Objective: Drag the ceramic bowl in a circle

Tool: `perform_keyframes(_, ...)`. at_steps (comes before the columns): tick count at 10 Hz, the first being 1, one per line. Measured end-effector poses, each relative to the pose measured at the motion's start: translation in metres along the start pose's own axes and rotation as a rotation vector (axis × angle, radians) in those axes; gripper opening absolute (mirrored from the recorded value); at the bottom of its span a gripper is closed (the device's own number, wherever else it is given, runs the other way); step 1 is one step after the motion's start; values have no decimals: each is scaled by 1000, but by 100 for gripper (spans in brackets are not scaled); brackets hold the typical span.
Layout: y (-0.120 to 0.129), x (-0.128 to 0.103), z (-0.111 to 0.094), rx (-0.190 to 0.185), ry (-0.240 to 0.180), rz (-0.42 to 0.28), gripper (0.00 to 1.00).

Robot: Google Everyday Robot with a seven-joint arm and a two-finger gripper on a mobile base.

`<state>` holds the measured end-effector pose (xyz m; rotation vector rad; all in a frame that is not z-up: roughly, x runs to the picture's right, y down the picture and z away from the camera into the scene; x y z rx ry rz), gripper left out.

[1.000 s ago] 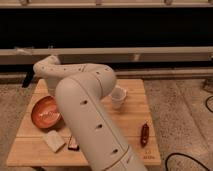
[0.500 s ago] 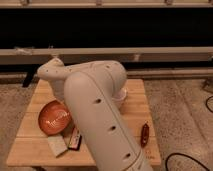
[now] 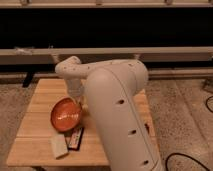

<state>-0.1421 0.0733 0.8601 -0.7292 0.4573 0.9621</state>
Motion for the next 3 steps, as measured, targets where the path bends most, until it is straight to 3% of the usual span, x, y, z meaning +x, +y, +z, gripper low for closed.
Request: perform_keyframes(3, -27, -9, -13, -18, -29, 128, 0)
